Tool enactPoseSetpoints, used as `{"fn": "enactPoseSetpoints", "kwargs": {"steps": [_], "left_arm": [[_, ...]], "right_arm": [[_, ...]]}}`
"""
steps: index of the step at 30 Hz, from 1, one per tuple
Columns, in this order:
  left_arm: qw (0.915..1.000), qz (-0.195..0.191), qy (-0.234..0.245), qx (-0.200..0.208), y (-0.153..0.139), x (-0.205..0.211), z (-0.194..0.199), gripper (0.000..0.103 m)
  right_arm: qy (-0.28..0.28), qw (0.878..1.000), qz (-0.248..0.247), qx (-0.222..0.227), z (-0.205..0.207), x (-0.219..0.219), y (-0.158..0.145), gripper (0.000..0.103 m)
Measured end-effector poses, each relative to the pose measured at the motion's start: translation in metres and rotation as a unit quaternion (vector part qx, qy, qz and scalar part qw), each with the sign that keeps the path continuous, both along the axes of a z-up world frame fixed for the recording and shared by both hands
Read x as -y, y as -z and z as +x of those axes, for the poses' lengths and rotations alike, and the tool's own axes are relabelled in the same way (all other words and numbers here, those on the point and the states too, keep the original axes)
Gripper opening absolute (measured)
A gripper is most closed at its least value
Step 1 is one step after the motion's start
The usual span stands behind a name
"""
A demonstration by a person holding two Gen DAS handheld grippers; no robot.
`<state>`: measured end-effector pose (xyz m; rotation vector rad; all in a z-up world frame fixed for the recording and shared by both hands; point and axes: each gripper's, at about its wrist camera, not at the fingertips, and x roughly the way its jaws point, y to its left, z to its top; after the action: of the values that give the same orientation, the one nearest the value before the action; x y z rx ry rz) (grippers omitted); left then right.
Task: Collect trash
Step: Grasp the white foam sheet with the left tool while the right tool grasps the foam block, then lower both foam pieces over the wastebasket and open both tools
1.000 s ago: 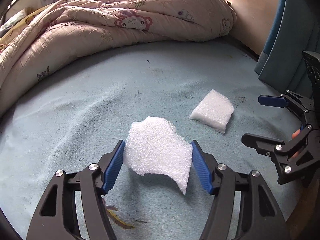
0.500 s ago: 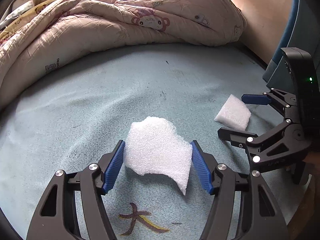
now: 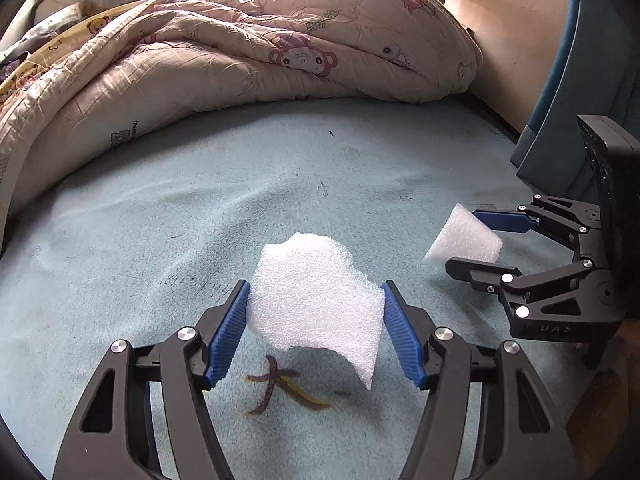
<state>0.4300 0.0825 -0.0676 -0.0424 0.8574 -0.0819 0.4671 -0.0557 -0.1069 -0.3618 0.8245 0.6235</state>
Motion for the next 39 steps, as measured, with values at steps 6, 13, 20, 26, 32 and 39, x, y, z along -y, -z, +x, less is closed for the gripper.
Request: {"fn": "enactPoseSetpoints", "kwargs": {"steps": [6, 13, 20, 26, 32, 39], "left_arm": [[0.9999, 0.001, 0.001, 0.014, -0.018, 0.006, -0.046, 0.064], [0.9995, -0.006, 0.003, 0.030, -0.031, 0.017, -0.122, 0.064], [0.9992, -0.001, 0.017, 0.036, -0.024, 0.042, -0.212, 0.064], [0.9982, -0.001, 0.038, 0.047, -0.010, 0.068, -0.281, 0.064], [0.9974, -0.010, 0.050, 0.050, 0.025, 0.095, -0.331, 0.064], [0.9983, -0.027, 0.033, 0.039, 0.088, 0.105, -0.356, 0.064]], "right_arm": [[-0.018, 0.999, 0.009, 0.030, -0.064, 0.011, -0.034, 0.058], [-0.023, 0.998, 0.040, 0.049, -0.151, 0.034, -0.056, 0.058], [-0.027, 0.996, 0.068, 0.060, -0.246, 0.066, -0.054, 0.058], [-0.025, 0.995, 0.073, 0.068, -0.312, 0.094, -0.035, 0.058], [-0.011, 0.995, 0.071, 0.066, -0.349, 0.118, 0.004, 0.058], [0.000, 0.997, 0.067, 0.040, -0.358, 0.131, 0.054, 0.058]]}}
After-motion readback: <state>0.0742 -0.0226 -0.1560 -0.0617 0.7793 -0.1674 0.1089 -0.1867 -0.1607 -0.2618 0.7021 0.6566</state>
